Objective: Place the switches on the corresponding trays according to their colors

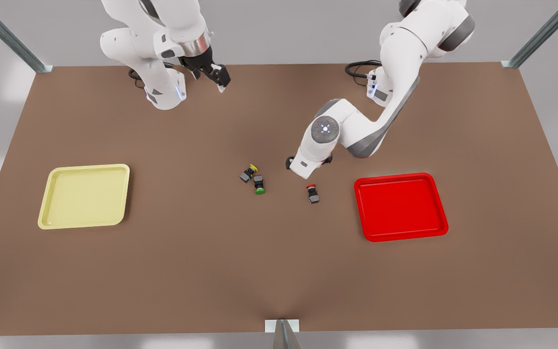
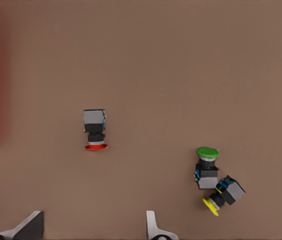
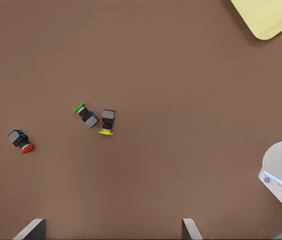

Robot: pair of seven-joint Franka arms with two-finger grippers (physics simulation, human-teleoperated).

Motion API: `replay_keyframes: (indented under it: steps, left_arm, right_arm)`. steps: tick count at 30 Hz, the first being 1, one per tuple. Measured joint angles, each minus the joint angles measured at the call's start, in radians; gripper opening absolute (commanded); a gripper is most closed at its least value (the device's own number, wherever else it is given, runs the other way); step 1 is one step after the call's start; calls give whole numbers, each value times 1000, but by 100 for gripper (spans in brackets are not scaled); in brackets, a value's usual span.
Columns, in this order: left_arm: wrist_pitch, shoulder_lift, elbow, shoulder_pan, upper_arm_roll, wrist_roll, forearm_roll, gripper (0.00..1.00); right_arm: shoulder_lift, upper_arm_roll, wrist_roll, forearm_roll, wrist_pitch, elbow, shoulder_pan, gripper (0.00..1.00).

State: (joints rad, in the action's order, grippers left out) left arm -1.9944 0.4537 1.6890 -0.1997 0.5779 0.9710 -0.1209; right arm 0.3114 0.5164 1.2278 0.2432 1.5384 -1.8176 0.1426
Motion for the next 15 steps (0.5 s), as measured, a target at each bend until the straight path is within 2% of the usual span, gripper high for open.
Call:
replay_keyframes:
  steps: [4, 9, 15]
  left_arm:
    - [-23, 112, -58, -7, -5, 54, -110, 100]
    - [-104, 203, -56, -3, -40, 40, -184, 100]
    - [-235, 244, 13, 2, -82, 15, -201, 100]
  right_arm:
    - [-20, 118, 278, 5, 94, -90, -2, 100]
    - [-30, 193, 431, 7, 128, -146, 2, 100]
    - [123, 177, 440, 88, 108, -254, 30, 100]
